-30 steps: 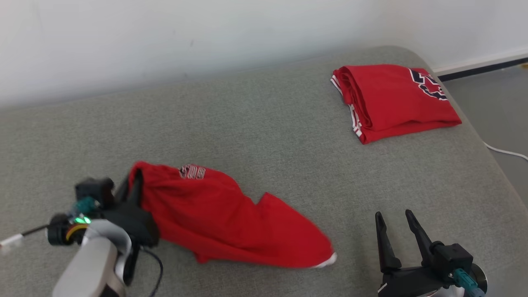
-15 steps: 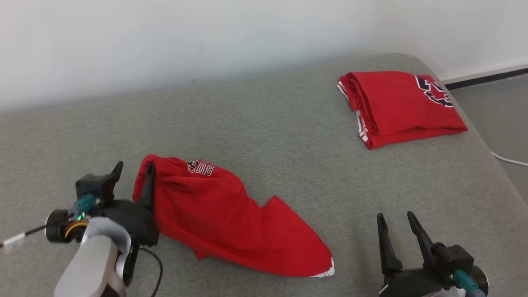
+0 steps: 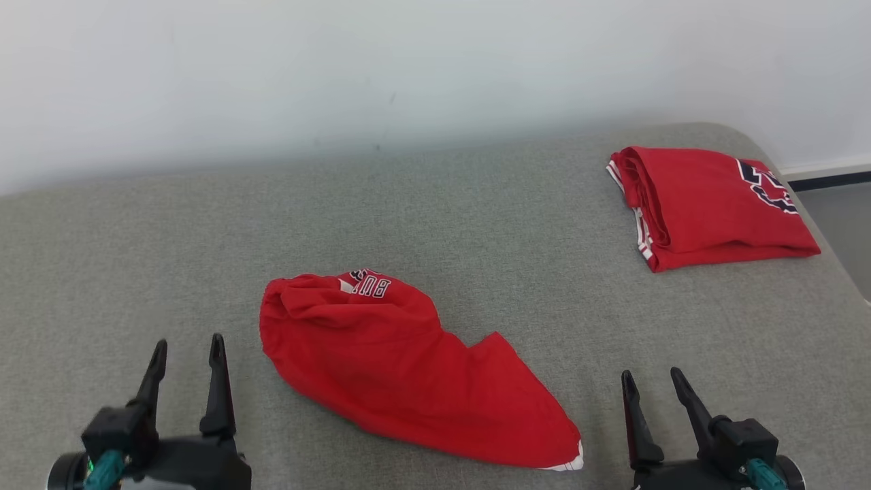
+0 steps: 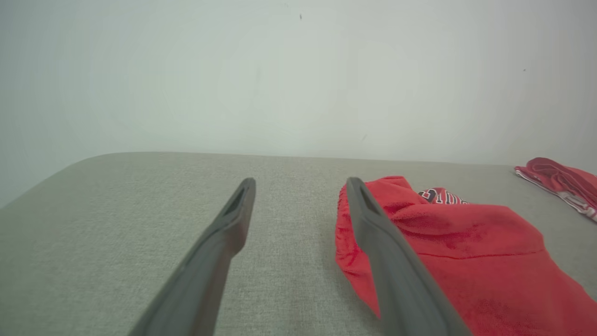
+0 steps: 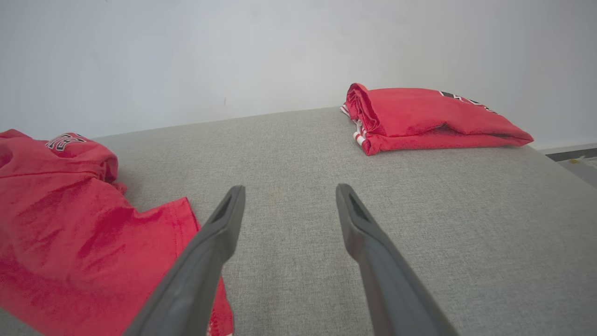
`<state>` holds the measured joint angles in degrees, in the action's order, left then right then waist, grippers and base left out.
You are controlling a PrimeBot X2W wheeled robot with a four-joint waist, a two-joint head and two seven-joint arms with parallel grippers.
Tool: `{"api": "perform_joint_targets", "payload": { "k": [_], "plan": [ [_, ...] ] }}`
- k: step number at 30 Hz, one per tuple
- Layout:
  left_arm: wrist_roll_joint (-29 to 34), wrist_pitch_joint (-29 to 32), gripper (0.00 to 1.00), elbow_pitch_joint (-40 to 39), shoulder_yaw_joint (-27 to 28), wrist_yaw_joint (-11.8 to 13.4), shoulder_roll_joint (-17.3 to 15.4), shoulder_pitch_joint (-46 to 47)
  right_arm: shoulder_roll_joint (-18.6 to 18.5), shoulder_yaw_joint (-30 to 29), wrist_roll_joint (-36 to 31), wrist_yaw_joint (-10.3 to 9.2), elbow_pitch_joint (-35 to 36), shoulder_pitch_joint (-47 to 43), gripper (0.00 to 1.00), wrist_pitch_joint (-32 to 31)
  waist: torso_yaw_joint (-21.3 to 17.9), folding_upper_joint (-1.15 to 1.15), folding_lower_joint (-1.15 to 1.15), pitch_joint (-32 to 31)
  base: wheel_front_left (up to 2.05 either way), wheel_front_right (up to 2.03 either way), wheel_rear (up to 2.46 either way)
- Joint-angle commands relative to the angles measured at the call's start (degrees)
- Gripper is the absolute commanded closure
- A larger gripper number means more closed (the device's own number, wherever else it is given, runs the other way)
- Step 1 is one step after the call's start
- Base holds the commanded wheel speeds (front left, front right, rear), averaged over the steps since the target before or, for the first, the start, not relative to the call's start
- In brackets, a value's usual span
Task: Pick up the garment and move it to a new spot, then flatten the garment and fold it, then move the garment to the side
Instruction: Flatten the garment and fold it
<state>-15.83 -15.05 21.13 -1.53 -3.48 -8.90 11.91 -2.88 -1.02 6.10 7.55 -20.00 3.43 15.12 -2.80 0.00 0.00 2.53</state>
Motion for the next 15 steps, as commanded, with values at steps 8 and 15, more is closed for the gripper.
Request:
{"api": "perform_joint_targets", "payload": {
  "k": [8,15],
  "plan": [
    [6.9,-0.2,0.00,-10.8,6.7,-0.7,4.9,-12.0,0.0,3.5,0.9,-0.17,-5.5,0.0,0.00,0.0,1.6,0.00,0.00,-0.8,0.00,0.00,0.00],
    [7.8,-0.2,0.00,-10.7,8.0,-0.9,5.9,-15.4,0.0,6.6,0.9,-0.16,-13.7,1.7,0.00,0.0,2.9,0.00,0.00,-1.1,0.00,0.00,0.00]
  ]
}}
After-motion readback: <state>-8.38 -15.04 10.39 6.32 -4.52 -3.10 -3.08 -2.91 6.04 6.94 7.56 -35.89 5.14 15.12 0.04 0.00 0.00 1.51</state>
